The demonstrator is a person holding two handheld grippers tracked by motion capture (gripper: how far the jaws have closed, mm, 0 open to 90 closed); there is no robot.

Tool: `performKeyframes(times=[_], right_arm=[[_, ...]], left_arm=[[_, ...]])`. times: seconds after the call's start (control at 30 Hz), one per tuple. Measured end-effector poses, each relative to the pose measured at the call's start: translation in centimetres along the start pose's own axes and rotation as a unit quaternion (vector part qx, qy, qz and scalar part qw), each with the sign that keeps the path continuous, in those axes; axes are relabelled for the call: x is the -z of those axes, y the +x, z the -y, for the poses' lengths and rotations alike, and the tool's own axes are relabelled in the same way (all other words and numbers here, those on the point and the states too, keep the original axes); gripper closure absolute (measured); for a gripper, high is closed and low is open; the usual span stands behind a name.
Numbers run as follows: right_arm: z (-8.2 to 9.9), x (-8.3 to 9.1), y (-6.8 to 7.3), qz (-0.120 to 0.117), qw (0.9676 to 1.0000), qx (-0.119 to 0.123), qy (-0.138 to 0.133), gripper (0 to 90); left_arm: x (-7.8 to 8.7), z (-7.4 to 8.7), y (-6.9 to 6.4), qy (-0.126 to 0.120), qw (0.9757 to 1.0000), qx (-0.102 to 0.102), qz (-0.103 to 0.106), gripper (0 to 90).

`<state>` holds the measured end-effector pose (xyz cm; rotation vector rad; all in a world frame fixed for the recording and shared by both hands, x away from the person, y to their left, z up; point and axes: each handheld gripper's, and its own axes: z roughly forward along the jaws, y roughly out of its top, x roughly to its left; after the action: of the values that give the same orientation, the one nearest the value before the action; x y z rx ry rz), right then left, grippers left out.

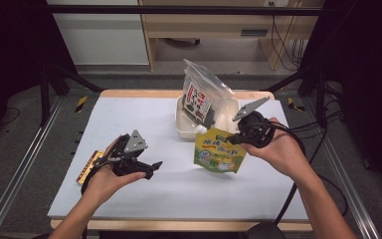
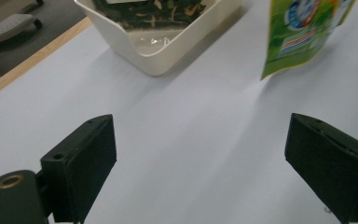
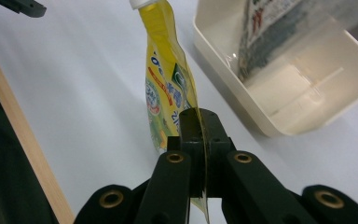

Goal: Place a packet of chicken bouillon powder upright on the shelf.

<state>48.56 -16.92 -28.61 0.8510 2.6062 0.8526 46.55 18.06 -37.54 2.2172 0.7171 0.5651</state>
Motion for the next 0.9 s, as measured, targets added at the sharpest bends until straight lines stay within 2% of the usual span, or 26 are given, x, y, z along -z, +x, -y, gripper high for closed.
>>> performKeyframes(times=[0.13, 0.2, 0.23, 0.27, 0.33, 0.4, 0.43, 0.47, 0.53, 0.6, 0.7, 0.73, 0.9], right_arm=[[0.5, 0.6, -0.6, 0.01, 0.9998, -0.017, 0.004, 90.0], [0.9, 1.3, -1.1, 0.018, 0.9991, -0.037, 0.007, 90.0], [1.0, 1.6, -1.3, 0.021, 0.9989, -0.042, 0.007, 90.0], [1.0, 1.6, -1.3, 0.021, 0.9989, -0.042, 0.007, 90.0], [1.2, 2.4, -1.8, 0.035, 0.9975, -0.061, 0.011, 90.0], [1.3, 2.7, -2.1, 0.039, 0.9971, -0.065, 0.011, 90.0], [1.5, 3.2, -2.5, 0.049, 0.9955, -0.08, 0.013, 90.0], [1.5, 3.5, -2.7, 0.052, 0.9948, -0.087, 0.012, 90.0], [1.6, 4.0, -3.0, 0.062, 0.9932, -0.098, 0.012, 90.0], [1.6, 4.2, -3.2, 0.066, 0.9925, -0.102, 0.012, 90.0], [1.4, 5.2, -3.7, 0.077, 0.9893, -0.123, 0.007, 90.0], [1.4, 5.2, -3.7, 0.077, 0.9893, -0.123, 0.007, 90.0], [1.0, 6.8, -4.6, 0.092, 0.9849, -0.146, -0.006, 90.0]], left_arm=[[-0.6, 1.1, 0.0, -0.001, 1.0, 0.008, -0.001, 8.8], [-1.0, 2.0, 0.0, -0.001, 0.9999, 0.012, -0.002, 9.1], [-1.4, 2.8, -0.1, -0.004, 0.9998, 0.022, -0.003, 9.1], [-1.4, 2.8, -0.1, -0.004, 0.9998, 0.022, -0.003, 9.1], [-1.6, 3.9, -0.2, -0.003, 0.9997, 0.024, -0.008, 9.1], [-1.6, 4.2, -0.1, -0.004, 0.9997, 0.023, -0.012, 9.0], [-1.6, 4.8, -0.1, -0.003, 0.9996, 0.025, -0.016, 9.0], [-1.6, 4.8, -0.1, -0.003, 0.9996, 0.025, -0.016, 9.0], [-1.8, 5.5, -0.2, -0.008, 0.999, 0.037, -0.023, 8.9], [-1.9, 5.7, -0.2, -0.006, 0.999, 0.037, -0.024, 8.7], [-2.0, 6.1, -0.4, -0.002, 0.999, 0.036, -0.026, 8.8], [-2.0, 6.3, -0.4, -0.002, 0.9989, 0.037, -0.028, 8.8], [-2.0, 6.9, -0.5, -0.003, 0.9987, 0.041, -0.03, 8.8]])
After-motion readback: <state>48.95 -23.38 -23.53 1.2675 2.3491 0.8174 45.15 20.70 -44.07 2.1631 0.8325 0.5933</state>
